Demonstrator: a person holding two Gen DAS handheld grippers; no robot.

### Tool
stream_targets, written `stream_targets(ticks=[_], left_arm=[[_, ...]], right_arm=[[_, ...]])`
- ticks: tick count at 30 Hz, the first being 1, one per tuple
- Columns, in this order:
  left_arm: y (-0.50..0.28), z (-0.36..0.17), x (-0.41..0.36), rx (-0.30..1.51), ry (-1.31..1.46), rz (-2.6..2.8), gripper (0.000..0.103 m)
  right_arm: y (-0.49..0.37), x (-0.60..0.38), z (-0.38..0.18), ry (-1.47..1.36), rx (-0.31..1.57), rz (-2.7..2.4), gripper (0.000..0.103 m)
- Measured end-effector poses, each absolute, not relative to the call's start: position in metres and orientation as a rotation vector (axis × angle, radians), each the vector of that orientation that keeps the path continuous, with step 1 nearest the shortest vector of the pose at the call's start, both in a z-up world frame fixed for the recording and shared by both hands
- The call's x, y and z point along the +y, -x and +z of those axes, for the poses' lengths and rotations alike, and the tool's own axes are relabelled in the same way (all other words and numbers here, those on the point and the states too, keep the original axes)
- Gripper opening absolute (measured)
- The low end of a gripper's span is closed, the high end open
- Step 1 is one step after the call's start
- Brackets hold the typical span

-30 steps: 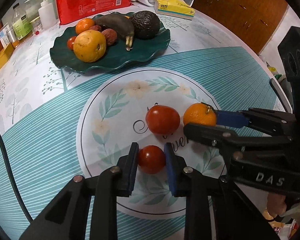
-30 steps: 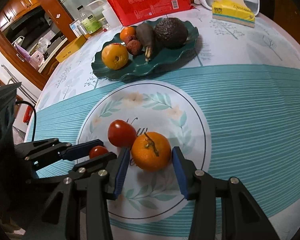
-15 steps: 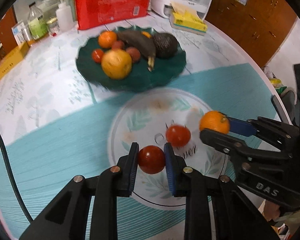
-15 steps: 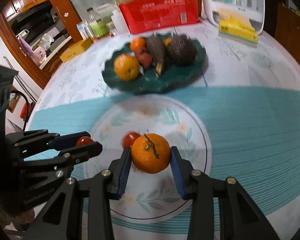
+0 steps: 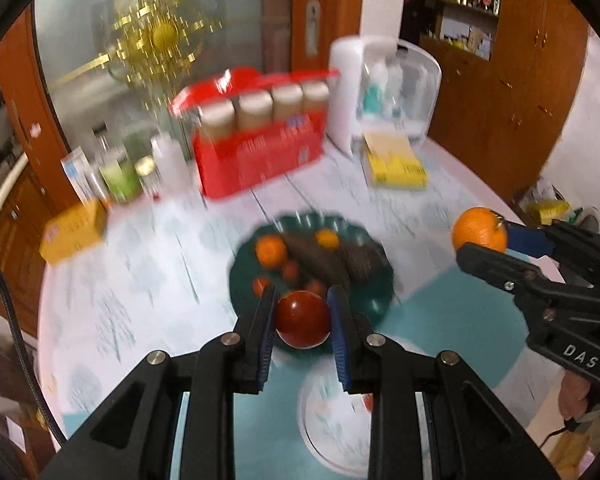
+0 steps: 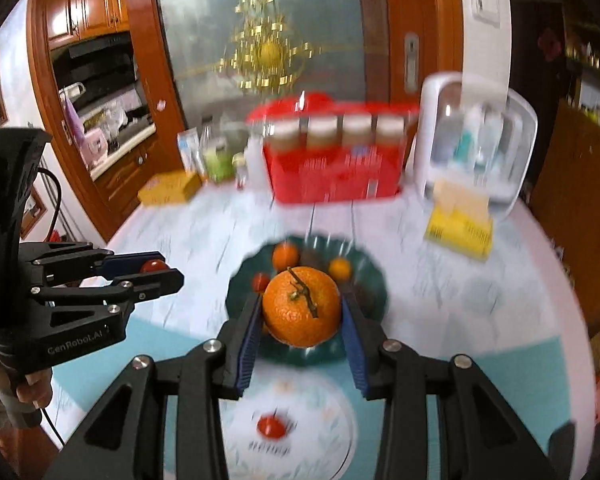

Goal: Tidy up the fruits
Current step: 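Carry the tomato with the left gripper while the right carries the orange to the green plate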

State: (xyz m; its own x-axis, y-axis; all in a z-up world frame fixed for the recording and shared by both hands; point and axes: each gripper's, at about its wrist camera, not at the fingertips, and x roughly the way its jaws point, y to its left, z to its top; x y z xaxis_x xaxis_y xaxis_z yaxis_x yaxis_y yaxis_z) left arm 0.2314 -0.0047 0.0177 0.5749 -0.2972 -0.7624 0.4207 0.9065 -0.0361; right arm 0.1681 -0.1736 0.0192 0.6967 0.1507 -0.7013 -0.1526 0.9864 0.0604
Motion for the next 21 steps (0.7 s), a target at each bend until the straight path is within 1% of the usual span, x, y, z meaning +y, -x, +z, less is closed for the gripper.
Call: stream_targets(ticks=[4,7,10,15,21], left_arm=[[-0.263,0.029,-0.006,0.844,-0.132,-0.401,0.024],[-0.288,0.016,-0.007,0.862,-0.099,-0.384,0.024],[-0.311,-0.011,-0.009,0.912,-0.066,-0.363,0.024],[-0.338,-0.061,-0.013,0.991,-0.033,-0.335,0.024],[-0.357,-0.114,-0.022,1.081,0.0,-0.323,0.024]], right_arm=[[-0.197,-0.175,0.038,0.029,0.737,0.148,0.039],[-0.216,-0.173,0.032,0.031,0.746,0.145,0.039],[-0.231,-0.17,0.009,0.027,0.787,0.15,0.039],[-0.247,-0.164,-0.05,0.012,0.899,0.174,0.039],[-0.256,-0.161,-0.105,-0.013,1.001,0.193,0.039]])
